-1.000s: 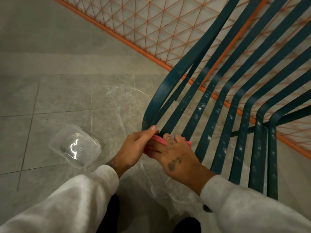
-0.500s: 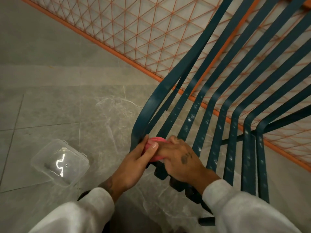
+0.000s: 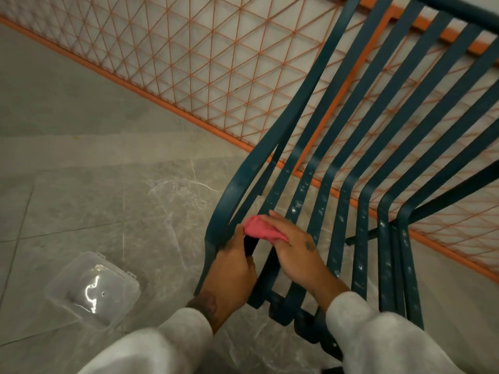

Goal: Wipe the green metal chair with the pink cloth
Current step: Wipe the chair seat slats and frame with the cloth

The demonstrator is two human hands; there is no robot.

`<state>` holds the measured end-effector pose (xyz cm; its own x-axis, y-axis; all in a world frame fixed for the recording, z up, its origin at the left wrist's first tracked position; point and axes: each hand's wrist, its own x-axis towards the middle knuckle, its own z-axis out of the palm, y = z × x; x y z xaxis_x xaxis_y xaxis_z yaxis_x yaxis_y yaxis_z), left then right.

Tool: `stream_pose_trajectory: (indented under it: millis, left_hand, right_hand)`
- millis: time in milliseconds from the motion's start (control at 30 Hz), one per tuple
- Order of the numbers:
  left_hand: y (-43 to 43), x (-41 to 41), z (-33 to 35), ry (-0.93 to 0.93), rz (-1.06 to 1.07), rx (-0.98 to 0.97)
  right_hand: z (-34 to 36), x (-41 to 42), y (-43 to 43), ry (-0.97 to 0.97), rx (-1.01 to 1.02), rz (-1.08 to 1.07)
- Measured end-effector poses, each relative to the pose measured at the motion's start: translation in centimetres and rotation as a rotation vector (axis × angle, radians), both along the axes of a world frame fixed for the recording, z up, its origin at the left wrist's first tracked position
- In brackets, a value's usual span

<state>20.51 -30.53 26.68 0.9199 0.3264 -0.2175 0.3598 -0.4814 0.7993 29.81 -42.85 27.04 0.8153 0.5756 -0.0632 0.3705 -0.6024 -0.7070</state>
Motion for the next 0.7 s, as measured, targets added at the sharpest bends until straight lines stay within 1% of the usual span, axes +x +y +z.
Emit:
stream_pose_trajectory:
  millis: [67, 133, 200, 267, 367, 500, 700]
  left_hand:
    - [0.0, 1.5, -0.1, 0.094, -0.008, 0.05]
    - [-0.1, 3.0, -0.4, 0.167, -0.033, 0.103]
    - [0.0, 3.8, -0.5, 0.18, -0.041, 0.123]
    - [-0.1, 4.7, -1.0, 0.146, -0.003, 0.123]
    - [-0.4, 6.4, -1.5, 0.111, 0.042, 0.134]
    - [-0.9, 8.5, -1.2, 0.058, 0.084, 0.199]
    - [-1.1, 10.9, -0.3, 0.083, 0.053, 0.305]
  right_hand:
    - [-0.5, 0.4, -0.6, -0.154, -0.153, 0.146]
    - [-2.2, 1.1, -1.2, -0.254, -0.347, 0.255]
    - [-2.9, 1.7, -1.2, -0.319, -0.438, 0.232]
    - [-3.1, 3.4, -0.9, -0.35, -0.457, 0.19]
    - [-3.0, 6.9, 0.0, -0.343, -0.544, 0.18]
    - [-2.1, 9.5, 0.6, -0.198, -0.536, 0.098]
    - [-1.6, 11.8, 0.6, -0.16, -0.554, 0.076]
